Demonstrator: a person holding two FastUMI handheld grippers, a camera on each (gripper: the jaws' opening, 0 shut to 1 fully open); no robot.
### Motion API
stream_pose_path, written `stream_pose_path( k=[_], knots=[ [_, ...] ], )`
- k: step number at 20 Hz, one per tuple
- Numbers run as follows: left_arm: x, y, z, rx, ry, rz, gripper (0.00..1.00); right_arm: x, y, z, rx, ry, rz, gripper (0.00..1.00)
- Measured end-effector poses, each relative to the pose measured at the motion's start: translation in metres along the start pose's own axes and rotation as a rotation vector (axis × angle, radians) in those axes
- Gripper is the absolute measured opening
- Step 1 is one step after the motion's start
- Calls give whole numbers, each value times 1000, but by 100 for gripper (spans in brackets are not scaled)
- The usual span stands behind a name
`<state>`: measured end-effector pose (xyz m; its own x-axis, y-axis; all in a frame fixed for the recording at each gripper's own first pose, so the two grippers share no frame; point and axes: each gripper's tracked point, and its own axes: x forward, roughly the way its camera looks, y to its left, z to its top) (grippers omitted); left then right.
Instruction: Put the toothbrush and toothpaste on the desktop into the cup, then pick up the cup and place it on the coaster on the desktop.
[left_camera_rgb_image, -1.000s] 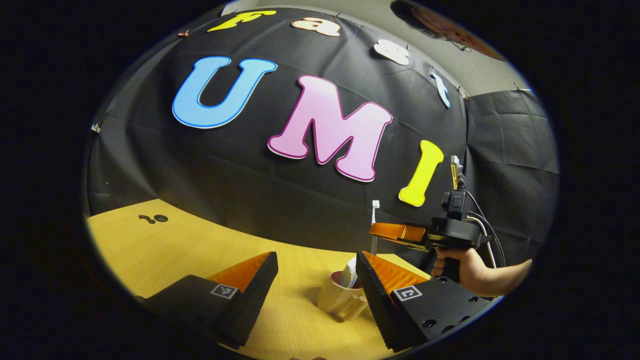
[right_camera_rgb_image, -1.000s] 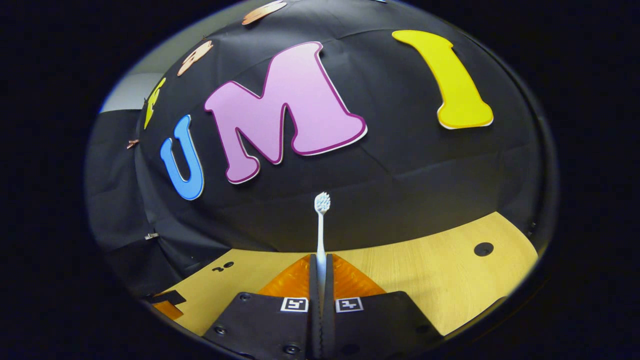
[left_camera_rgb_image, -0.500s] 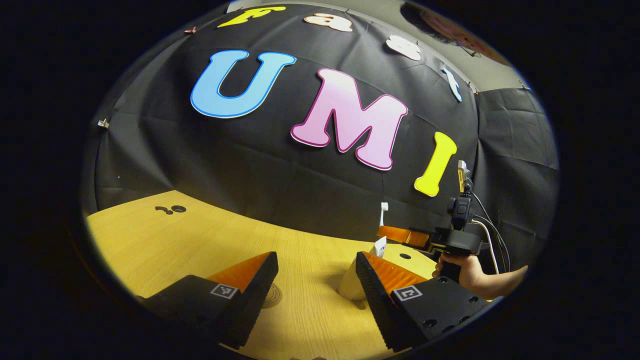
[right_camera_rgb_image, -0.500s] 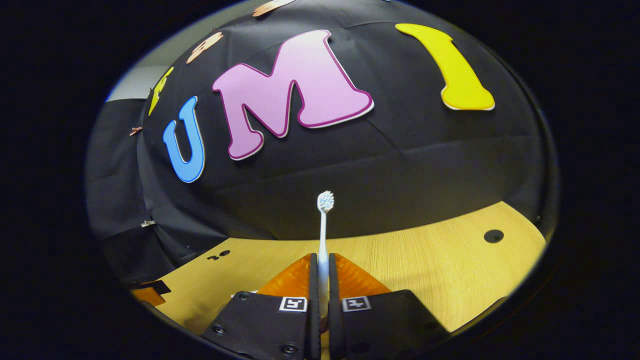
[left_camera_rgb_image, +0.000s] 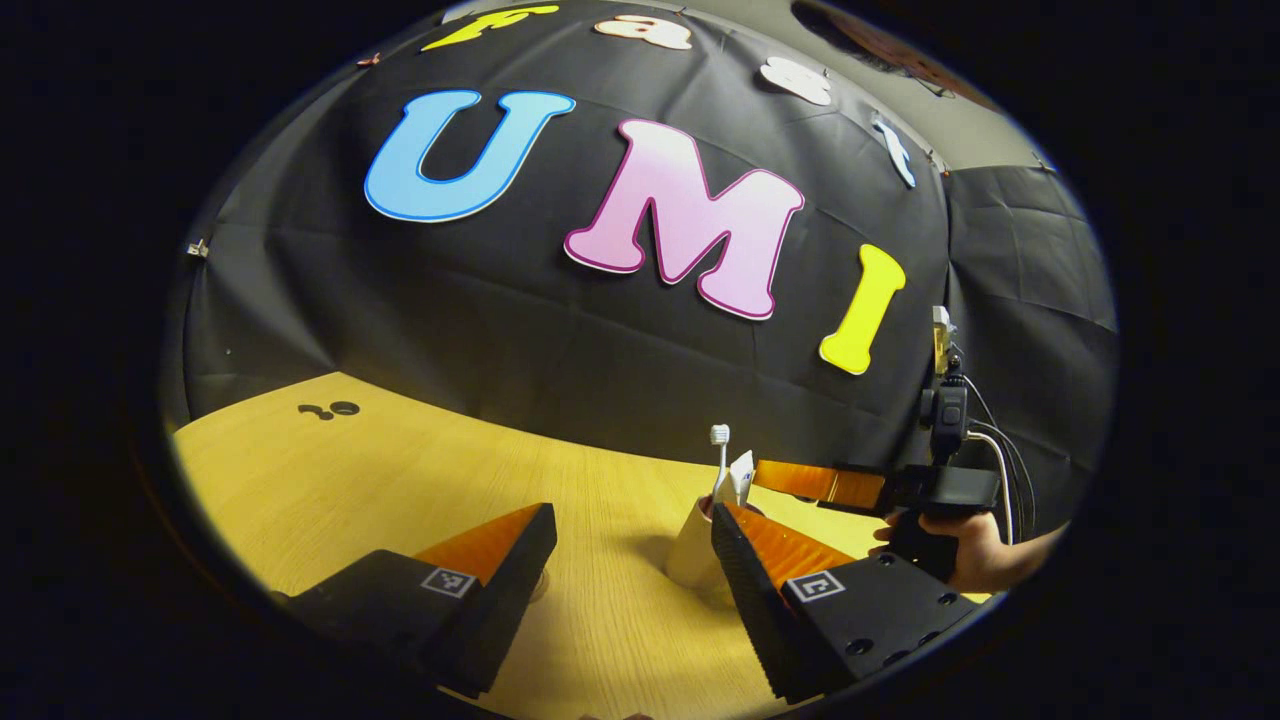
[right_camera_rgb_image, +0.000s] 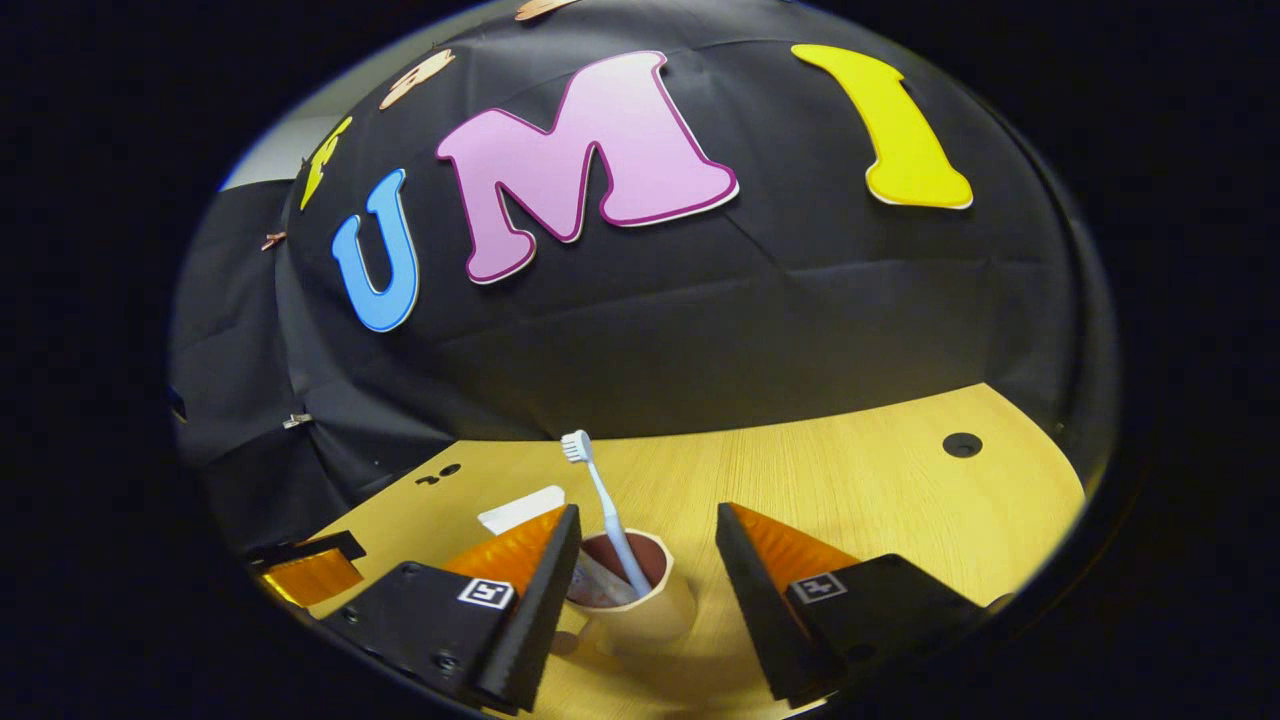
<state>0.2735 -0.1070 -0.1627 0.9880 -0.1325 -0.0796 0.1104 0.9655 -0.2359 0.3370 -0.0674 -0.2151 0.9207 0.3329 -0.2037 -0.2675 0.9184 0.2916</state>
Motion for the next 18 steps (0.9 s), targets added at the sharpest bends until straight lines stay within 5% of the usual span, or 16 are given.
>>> stream_pose_path(
  k=[1,4,10,18],
  knots=[
    [-3,-1,-1,-3,7,4,97,-3,1,-2,10,19,-3,95],
    [-14,4,-8,-9,33,26,96,-15,0,-6,6,70,-32,98],
    [-55,25,-29,-9,126,75,96,-33,8,1,-17,131,-75,98],
    [-120,68,-30,-6,214,183,97,-40,31,-25,27,349,-80,98]
  ],
)
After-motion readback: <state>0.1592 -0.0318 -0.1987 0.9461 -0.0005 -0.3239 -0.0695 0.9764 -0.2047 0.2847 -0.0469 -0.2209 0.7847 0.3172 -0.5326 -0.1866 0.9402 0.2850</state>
